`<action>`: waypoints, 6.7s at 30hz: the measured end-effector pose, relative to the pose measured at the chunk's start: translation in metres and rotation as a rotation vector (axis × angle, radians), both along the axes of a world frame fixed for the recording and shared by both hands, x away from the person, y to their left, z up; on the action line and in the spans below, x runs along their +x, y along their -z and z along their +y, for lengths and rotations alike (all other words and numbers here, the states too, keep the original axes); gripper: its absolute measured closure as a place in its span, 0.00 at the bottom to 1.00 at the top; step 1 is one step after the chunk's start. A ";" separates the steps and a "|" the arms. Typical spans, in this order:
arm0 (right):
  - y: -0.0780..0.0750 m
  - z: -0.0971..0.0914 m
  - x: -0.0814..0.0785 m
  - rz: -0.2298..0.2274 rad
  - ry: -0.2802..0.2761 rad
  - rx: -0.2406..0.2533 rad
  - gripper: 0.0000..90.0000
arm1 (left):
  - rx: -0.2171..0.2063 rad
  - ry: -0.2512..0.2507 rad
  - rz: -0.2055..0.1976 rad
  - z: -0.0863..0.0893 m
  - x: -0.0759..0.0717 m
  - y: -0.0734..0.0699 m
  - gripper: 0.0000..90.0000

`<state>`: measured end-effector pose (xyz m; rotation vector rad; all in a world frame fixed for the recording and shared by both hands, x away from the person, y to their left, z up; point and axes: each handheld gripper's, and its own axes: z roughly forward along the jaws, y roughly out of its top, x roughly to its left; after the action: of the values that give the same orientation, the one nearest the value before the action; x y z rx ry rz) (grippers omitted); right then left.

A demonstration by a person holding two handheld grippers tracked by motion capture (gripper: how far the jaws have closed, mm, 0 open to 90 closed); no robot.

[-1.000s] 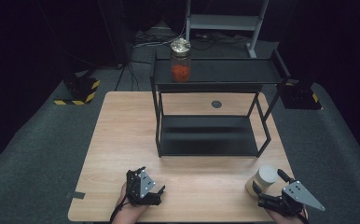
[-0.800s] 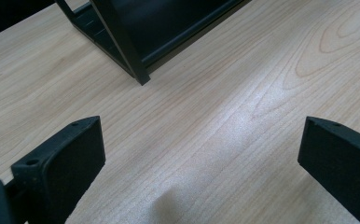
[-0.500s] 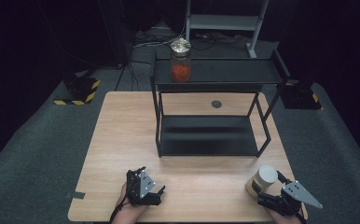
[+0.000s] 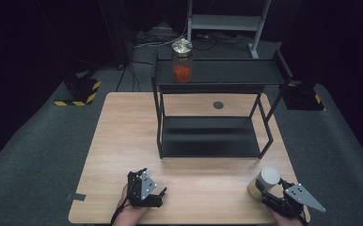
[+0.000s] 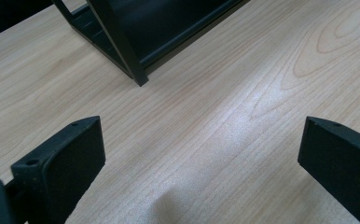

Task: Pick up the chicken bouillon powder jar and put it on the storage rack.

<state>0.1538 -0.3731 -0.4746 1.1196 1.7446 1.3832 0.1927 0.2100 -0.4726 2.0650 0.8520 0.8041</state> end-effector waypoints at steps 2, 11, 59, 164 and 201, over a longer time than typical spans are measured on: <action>0.000 0.000 0.000 -0.005 -0.003 -0.009 0.38 | 0.001 0.001 -0.001 0.000 0.000 0.000 0.01; 0.001 0.000 0.000 -0.011 -0.005 -0.012 0.38 | 0.006 0.000 -0.008 -0.002 -0.001 0.001 0.01; -0.032 0.050 0.008 -0.091 -0.115 -0.043 0.38 | -0.001 0.023 -0.008 0.002 0.000 0.001 0.01; -0.253 0.109 0.142 -0.306 -0.062 0.072 0.38 | -0.054 0.040 -0.012 0.013 0.001 0.003 0.01; -0.255 0.140 0.217 -0.279 0.003 0.069 0.38 | -0.118 0.034 -0.010 0.023 0.001 0.006 0.01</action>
<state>0.3703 -0.2326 -0.2191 0.9136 1.5056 1.5268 0.1936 0.2328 -0.4786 1.9651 0.8366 0.7277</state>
